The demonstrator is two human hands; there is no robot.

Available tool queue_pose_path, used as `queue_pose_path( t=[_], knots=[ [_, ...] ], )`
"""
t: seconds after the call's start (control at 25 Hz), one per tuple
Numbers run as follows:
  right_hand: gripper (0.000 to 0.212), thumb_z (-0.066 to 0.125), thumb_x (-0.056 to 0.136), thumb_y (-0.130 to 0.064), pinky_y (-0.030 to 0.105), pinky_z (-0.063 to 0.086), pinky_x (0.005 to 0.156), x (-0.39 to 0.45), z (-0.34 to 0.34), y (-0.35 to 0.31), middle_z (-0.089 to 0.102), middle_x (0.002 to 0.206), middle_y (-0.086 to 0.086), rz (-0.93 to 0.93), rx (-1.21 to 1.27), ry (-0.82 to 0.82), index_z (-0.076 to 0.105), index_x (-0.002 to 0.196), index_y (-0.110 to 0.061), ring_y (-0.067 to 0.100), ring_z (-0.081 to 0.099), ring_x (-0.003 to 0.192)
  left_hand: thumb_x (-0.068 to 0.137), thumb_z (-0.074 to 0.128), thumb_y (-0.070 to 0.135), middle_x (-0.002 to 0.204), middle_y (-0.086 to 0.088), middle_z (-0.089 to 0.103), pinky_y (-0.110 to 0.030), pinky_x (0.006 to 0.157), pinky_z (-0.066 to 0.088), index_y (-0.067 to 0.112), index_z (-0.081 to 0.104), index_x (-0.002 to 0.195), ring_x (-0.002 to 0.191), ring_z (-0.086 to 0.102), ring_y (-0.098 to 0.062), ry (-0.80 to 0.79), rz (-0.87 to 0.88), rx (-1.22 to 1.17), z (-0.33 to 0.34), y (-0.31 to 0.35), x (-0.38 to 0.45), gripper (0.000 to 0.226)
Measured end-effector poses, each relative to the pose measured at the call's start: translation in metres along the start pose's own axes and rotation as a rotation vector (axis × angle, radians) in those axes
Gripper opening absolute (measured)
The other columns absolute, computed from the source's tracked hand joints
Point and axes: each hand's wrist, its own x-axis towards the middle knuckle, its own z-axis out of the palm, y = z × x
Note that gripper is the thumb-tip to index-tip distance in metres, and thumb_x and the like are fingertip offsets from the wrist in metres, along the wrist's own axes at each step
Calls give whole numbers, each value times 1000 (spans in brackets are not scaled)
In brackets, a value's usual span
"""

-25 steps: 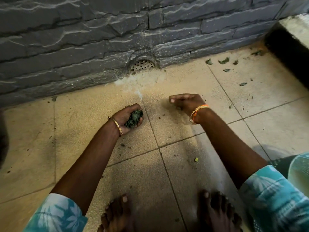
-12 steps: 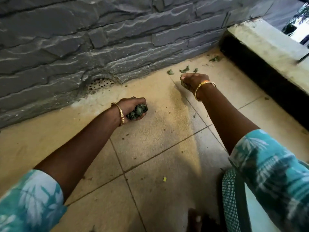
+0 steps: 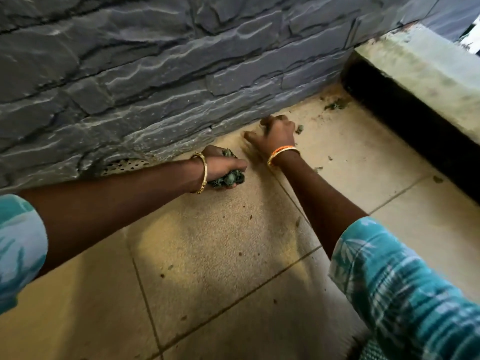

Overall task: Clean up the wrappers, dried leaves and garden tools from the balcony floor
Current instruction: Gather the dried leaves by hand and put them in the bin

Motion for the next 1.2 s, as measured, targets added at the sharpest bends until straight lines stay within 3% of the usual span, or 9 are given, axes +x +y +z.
queue_pose_path(
  t=[0.2,0.32,0.44,0.56,0.64,0.8,0.96,1.08,1.2],
  knots=[
    [23,56,83,-2,35,42,87,-9,12,3,61,108,21,-373,-134,29,69,102,-3,36,51,106,76,76,14,75,-14,68,-25,48,54,5,62,78,51,63,-19,68,-16,-224,25,-5,15,16],
    [28,51,76,9,35,50,84,0,-14,9,69,91,18,-237,146,71,71,93,0,29,65,89,76,72,9,64,-11,62,-25,46,52,6,57,69,45,59,-17,125,-46,-475,30,3,20,17],
    [27,50,84,6,22,51,83,14,-58,30,69,91,8,5,217,189,71,97,-5,14,62,84,77,71,11,66,-12,62,-23,46,50,7,56,69,49,60,-20,83,-58,-571,31,6,16,17],
    [19,51,90,-2,8,49,67,18,-72,48,66,95,7,85,192,175,68,99,-5,14,61,85,77,71,10,65,-12,62,-23,47,52,5,56,71,51,60,-20,91,-71,-588,34,0,4,17],
    [19,59,90,-20,21,49,80,15,-60,49,61,105,8,99,155,67,65,104,-8,19,58,95,77,72,10,57,-9,63,-24,48,53,5,55,72,48,59,-20,105,-84,-600,34,-6,-1,18],
    [54,63,82,-49,41,41,100,-2,-39,48,40,130,12,-83,-101,-99,56,121,-12,29,39,120,77,72,11,55,-9,63,-23,48,51,5,55,72,47,58,-21,124,-125,-584,32,-15,-2,19],
    [46,54,92,-31,40,31,107,-8,-40,55,30,145,13,-301,-368,-176,46,135,-18,33,29,132,80,70,9,73,-14,60,-19,39,47,4,53,74,45,56,-18,109,-123,-619,34,-13,-2,19],
    [34,48,93,-11,35,39,103,-8,-37,61,44,139,13,-380,-321,-114,59,126,-14,30,46,124,82,68,7,72,-13,56,-18,37,46,5,51,73,45,54,-17,93,-119,-659,40,-8,-3,19],
    [26,50,93,-9,32,48,94,-22,-29,69,59,126,11,-517,-303,58,68,111,-9,27,60,109,82,67,6,74,-13,57,-18,38,46,5,52,74,47,55,-17,60,-118,-666,45,-8,-1,17]
  ],
)
